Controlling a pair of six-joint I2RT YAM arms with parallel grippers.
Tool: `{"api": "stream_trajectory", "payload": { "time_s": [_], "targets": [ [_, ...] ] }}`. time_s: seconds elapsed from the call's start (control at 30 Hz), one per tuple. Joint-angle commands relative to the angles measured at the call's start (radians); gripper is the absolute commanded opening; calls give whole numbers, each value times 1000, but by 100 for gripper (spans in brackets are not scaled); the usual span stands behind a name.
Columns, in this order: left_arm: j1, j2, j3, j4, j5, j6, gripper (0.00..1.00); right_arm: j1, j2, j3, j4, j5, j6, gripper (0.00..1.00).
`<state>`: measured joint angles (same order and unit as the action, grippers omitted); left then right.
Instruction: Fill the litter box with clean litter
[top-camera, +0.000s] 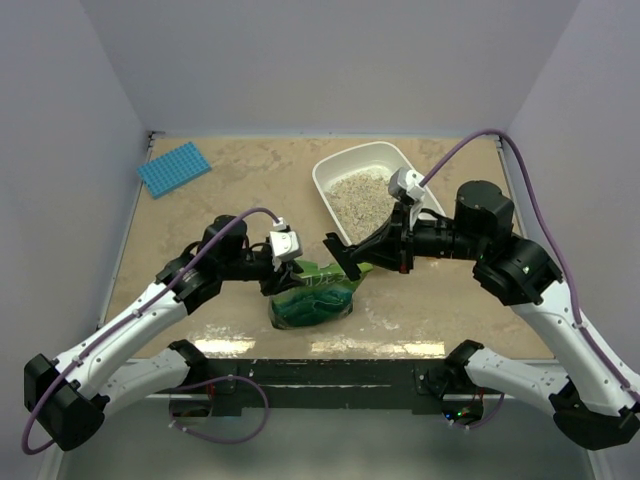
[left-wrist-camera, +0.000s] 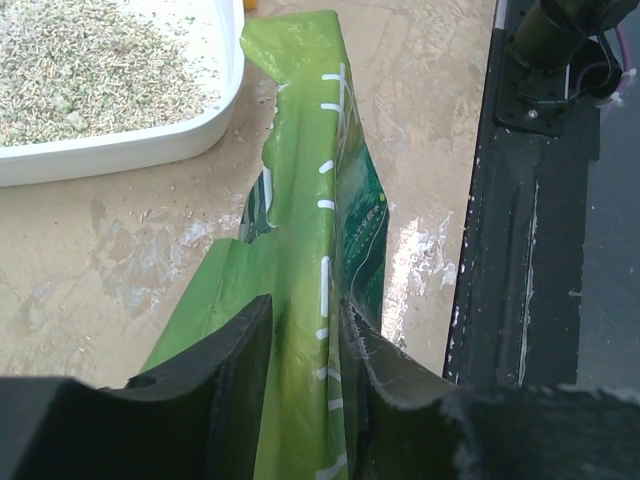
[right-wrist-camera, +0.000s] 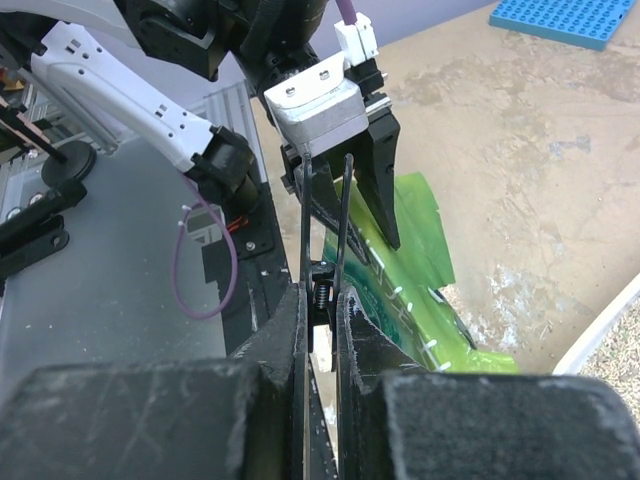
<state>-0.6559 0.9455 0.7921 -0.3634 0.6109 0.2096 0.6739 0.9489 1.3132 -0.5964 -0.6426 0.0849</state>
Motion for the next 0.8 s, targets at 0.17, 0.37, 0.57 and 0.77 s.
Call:
{"api": "stream_trajectory", "payload": {
  "time_s": [0.17,0.37,0.57,0.77],
  "targets": [
    [-2,26,-1,34,-42,31,0,0,16,-17,3,46,-48,0],
    [-13,24,-5,24,-83,53,0,1,60,-54,-10,81,-154,0],
    [-13,15,1,15,-69,51,0,-2,41,-155,171,-15,-255,0],
    [-13,7,-2,14,-65,44,0,-2,89,-193,257,-135,-347,0]
  ]
}}
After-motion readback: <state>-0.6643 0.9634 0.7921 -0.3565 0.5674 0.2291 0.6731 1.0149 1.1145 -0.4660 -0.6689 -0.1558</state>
